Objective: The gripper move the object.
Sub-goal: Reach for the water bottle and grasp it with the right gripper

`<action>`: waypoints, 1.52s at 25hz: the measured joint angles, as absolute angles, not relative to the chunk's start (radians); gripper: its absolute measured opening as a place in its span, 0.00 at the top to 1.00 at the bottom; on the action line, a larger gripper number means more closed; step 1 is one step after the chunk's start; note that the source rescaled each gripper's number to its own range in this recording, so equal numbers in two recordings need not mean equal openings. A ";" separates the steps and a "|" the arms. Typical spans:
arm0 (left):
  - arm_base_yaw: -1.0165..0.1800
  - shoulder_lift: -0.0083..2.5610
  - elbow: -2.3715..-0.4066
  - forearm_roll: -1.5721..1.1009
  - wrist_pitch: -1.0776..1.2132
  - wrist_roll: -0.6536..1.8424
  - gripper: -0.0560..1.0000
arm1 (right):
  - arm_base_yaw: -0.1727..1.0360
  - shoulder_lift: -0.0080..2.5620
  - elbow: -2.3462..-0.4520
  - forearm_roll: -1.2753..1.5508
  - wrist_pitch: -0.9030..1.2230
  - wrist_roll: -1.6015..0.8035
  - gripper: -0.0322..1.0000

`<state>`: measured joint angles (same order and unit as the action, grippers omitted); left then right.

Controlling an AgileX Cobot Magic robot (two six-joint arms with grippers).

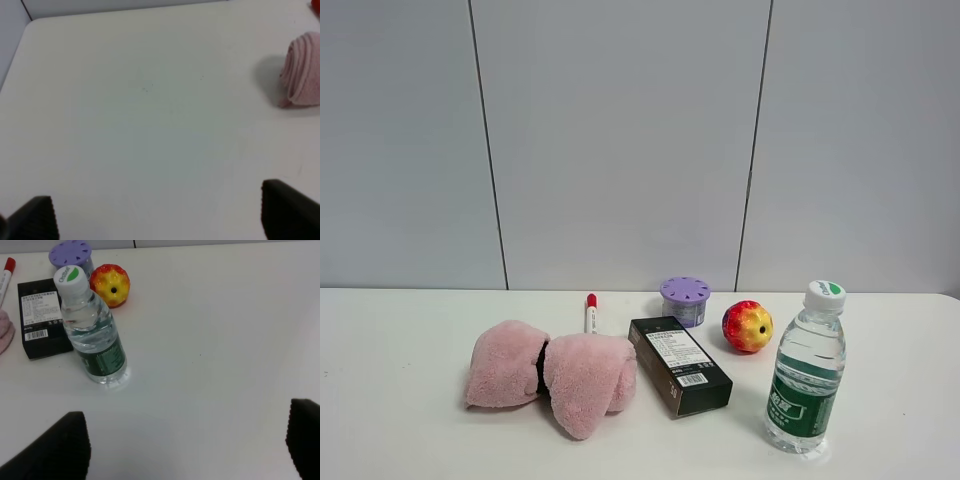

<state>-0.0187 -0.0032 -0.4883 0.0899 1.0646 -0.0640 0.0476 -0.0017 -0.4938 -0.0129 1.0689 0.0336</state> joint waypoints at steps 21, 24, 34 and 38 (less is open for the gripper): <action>-0.019 -0.003 -0.488 0.090 1.065 -0.064 0.00 | 0.048 -0.002 -0.494 -0.013 1.069 0.034 0.33; -0.019 -0.003 -0.488 0.090 1.065 -0.064 0.00 | 0.048 -0.002 -0.494 -0.013 1.069 0.034 0.33; -0.019 -0.003 -0.488 0.090 1.065 -0.064 0.00 | 0.048 0.006 -0.516 0.025 1.054 -0.143 0.33; -0.019 -0.003 -0.488 0.090 1.065 -0.064 0.00 | 0.048 0.136 -0.643 0.029 1.019 -0.179 0.33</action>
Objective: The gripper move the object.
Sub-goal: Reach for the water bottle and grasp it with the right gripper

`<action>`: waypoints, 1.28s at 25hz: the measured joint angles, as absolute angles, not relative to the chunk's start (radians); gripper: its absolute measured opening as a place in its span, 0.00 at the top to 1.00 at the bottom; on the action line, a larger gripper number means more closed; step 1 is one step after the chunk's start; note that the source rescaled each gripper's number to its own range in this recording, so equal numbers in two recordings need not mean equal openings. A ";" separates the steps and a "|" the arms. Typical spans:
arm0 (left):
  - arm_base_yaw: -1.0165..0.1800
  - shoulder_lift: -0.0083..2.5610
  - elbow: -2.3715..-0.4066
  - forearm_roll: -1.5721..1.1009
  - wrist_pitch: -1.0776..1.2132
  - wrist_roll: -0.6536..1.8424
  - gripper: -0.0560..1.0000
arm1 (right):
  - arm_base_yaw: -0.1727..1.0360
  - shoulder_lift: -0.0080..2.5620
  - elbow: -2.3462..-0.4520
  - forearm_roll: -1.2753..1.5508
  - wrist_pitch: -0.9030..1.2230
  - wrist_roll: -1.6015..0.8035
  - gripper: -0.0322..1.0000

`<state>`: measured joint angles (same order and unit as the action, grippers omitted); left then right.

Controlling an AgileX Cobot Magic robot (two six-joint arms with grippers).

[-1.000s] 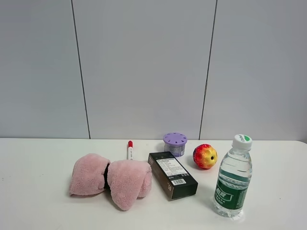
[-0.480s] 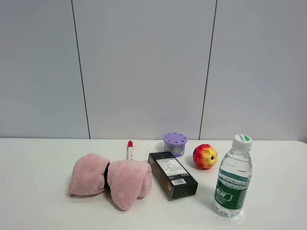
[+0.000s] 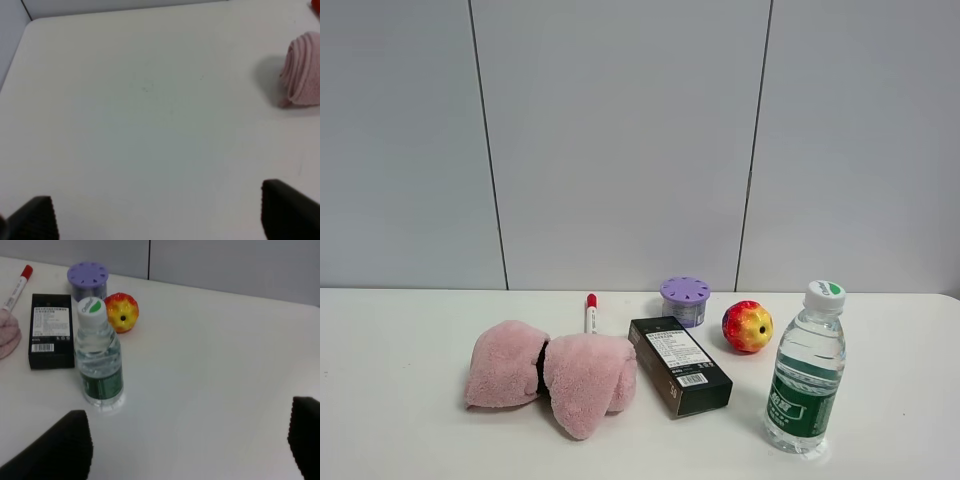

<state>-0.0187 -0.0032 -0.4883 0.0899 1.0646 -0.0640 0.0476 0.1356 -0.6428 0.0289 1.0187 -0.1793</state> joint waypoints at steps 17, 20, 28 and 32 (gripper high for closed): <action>-0.019 -0.003 -0.488 0.090 1.065 -0.064 0.00 | 0.048 0.893 -0.872 0.196 1.016 -0.235 0.27; -0.019 -0.003 -0.488 0.090 1.065 -0.064 0.00 | 0.062 0.962 -0.839 0.133 1.004 -0.214 0.12; -0.019 -0.003 -0.488 0.090 1.065 -0.064 0.00 | 0.203 1.046 -0.660 0.044 0.701 -0.196 0.04; -0.019 -0.003 -0.488 0.090 1.065 -0.064 0.00 | 0.208 1.097 -0.591 0.000 0.592 -0.195 0.04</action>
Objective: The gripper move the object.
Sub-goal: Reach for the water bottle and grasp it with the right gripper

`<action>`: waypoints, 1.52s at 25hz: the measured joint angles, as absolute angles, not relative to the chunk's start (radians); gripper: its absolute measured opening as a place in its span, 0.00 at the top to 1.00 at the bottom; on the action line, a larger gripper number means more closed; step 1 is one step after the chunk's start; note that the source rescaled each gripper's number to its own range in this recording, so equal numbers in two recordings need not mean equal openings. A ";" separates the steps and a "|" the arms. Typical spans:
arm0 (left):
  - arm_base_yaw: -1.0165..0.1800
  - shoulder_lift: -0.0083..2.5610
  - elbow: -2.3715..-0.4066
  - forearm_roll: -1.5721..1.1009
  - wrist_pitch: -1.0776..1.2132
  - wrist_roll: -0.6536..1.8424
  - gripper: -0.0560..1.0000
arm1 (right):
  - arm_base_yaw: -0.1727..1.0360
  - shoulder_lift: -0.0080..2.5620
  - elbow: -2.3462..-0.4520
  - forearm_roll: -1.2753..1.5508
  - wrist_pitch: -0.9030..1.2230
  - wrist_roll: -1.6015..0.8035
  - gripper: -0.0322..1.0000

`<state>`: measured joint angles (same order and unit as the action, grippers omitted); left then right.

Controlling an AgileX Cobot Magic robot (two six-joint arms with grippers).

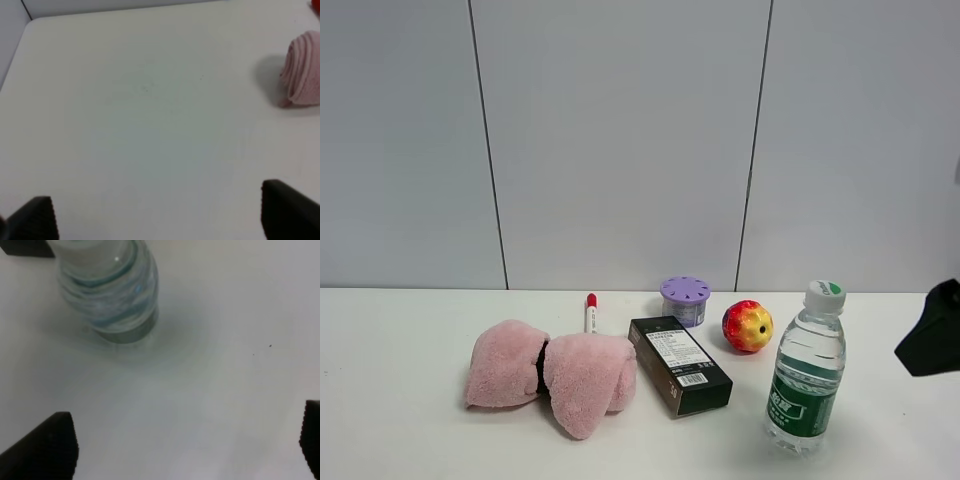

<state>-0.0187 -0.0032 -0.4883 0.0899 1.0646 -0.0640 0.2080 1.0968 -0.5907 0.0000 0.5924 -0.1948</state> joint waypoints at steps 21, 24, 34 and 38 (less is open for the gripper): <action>-0.019 -0.003 -0.488 0.090 1.065 -0.064 0.00 | 0.266 1.416 -0.516 -0.039 0.208 -0.319 0.04; -0.019 -0.003 -0.488 0.090 1.065 -0.064 0.00 | 0.266 1.418 -0.516 -0.037 0.147 -0.355 0.05; -0.019 -0.003 -0.488 0.090 1.065 -0.064 0.00 | 0.289 1.419 -0.407 0.014 -0.068 -0.356 0.05; -0.019 -0.003 -0.488 0.090 1.065 -0.064 0.00 | 0.332 1.421 -0.342 0.014 -0.201 -0.359 0.05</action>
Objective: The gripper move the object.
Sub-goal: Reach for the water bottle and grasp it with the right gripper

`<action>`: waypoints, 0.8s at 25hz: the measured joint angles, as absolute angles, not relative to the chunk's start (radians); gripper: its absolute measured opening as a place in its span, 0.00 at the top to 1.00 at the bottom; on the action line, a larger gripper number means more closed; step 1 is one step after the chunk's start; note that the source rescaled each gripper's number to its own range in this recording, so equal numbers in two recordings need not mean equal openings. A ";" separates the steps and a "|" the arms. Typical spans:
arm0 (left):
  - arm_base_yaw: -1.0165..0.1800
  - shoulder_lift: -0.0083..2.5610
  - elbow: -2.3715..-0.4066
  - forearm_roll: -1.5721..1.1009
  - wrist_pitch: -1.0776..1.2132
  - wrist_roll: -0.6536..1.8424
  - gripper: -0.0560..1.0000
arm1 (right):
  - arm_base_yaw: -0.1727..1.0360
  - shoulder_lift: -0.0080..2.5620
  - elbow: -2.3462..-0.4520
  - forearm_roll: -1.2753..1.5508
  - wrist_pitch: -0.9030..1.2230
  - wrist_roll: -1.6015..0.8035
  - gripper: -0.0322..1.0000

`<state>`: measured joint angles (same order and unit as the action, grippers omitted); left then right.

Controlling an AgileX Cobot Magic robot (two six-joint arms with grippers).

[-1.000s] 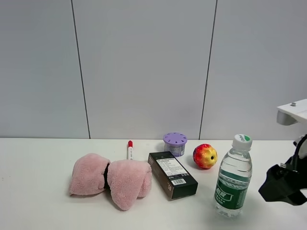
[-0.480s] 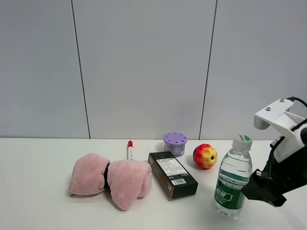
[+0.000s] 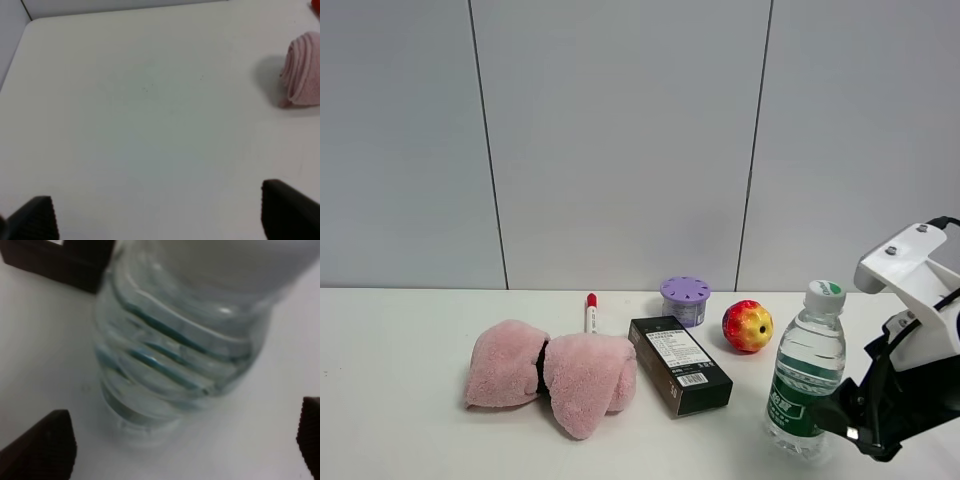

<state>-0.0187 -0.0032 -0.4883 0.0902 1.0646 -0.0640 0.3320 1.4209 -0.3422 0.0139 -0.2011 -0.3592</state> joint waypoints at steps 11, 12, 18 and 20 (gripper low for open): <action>-0.019 -0.003 -0.488 0.090 1.065 -0.064 0.00 | 0.336 1.421 -0.328 0.059 -0.203 -0.360 0.05; -0.019 -0.003 -0.488 0.090 1.065 -0.064 0.00 | 0.336 1.421 -0.323 0.063 -0.210 -0.360 0.05; -0.019 -0.003 -0.488 0.090 1.065 -0.064 0.00 | 0.336 1.422 -0.219 0.066 -0.442 -0.363 0.05; -0.019 -0.003 -0.488 0.090 1.065 -0.064 0.00 | 0.336 1.422 -0.186 0.076 -0.535 -0.363 0.05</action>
